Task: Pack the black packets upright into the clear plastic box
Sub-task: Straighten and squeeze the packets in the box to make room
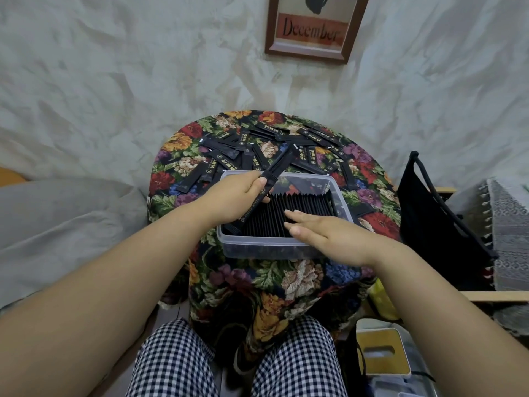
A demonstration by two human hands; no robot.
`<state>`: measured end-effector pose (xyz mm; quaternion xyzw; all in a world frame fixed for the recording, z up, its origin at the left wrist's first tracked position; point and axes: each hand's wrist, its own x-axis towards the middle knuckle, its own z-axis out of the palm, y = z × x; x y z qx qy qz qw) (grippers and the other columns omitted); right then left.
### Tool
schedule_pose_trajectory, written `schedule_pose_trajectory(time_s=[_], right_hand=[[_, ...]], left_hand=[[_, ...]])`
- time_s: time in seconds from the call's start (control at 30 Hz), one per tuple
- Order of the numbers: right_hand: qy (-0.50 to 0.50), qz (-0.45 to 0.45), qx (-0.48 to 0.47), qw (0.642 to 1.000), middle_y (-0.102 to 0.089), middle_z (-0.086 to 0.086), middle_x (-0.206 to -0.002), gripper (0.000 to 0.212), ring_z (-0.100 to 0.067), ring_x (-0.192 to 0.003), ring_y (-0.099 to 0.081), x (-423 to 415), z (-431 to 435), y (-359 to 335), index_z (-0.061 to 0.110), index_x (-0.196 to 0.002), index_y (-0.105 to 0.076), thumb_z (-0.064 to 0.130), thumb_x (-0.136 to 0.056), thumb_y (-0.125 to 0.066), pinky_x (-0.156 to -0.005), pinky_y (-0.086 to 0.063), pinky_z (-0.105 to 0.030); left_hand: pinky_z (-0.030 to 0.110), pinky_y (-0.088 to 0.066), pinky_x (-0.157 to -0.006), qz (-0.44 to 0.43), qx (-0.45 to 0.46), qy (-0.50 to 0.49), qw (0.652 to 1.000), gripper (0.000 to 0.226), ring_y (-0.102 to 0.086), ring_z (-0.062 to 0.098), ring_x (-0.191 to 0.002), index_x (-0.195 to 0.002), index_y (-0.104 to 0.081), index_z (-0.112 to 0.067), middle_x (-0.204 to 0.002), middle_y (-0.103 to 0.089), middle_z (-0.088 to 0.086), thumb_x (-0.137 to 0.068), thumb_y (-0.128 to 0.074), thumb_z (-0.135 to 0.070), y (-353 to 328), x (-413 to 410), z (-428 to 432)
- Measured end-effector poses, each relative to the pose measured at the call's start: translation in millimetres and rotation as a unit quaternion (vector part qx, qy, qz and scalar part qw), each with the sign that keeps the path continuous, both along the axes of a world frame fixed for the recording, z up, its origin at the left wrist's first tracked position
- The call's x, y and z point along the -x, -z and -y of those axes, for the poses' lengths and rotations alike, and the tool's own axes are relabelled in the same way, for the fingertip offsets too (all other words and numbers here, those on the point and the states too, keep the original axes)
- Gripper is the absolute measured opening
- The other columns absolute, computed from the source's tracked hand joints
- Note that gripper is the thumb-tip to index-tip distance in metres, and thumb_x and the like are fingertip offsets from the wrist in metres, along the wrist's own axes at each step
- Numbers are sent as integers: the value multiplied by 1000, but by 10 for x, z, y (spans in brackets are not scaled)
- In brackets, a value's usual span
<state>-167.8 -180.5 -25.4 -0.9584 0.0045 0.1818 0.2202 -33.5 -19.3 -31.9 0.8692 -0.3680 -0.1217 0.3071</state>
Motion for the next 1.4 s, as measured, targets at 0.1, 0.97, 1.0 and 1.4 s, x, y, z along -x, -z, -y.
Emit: schedule_pose_trajectory(time_s=[0.1,0.97,1.0,1.4], right_hand=[[48,32,-11,998,-5,17,-158,58,0,-144,-5,-60,105,-12,27,-151,-22,49,-98,-25,-109,-5,-17],[-17,-24,232,972,-49,-6,-141,43,-22,-126,-47,-590,798,-240,15,-138,-46,9,-96,-39,-105,-38,-35],[-19,-26,238,971,-49,-7,-140,42,-23,-125,-48,-610,802,-234,15,-137,-47,9,-96,-40,-104,-38,-36],[10,-18,160,987,-56,-6,-128,39,-15,-101,-50,-675,844,-190,14,-132,-48,2,-96,-36,-86,-36,-24]], left_hand=[[29,-33,-85,4,5,-6,1000,43,-45,27,-123,-133,-44,-3,-136,-51,15,-104,-26,-30,-4,6,-6],[43,-42,-89,-26,26,11,999,41,-54,31,-105,-124,-47,-8,-110,-65,11,-102,-24,-35,154,213,173],[45,-43,-88,-30,31,7,999,40,-56,30,-102,-122,-48,-9,-106,-67,10,-102,-24,-35,163,205,164],[42,-42,-89,-27,31,-9,999,41,-53,32,-109,-126,-46,-8,-111,-66,15,-103,-24,-34,172,197,171]])
